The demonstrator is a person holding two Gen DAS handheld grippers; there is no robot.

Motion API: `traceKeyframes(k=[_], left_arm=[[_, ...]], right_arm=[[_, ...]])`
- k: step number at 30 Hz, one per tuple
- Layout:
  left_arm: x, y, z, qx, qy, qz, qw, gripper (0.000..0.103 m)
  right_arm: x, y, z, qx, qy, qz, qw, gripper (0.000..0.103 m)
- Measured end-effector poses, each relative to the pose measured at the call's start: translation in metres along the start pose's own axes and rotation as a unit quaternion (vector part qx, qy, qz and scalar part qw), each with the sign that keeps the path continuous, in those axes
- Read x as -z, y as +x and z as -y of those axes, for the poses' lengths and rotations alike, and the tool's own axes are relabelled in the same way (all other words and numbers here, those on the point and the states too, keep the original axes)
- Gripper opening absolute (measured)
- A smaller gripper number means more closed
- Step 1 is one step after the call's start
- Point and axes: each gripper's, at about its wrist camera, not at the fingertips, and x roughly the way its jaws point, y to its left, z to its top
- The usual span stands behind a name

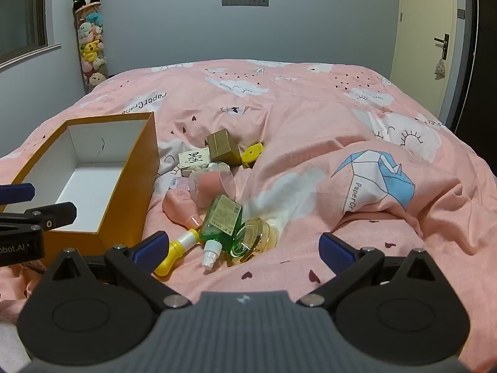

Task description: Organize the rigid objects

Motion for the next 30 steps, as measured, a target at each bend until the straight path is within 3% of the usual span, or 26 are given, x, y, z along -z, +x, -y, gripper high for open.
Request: traceKeyframes(k=[30], left_arm=[[0.0017, 0.0007, 0.0053, -0.005, 0.009, 0.001, 0.9999, 0.089]], right_arm=[[-0.0014, -0.0009, 0.0015, 0.000, 0.002, -0.005, 1.000, 0.101]])
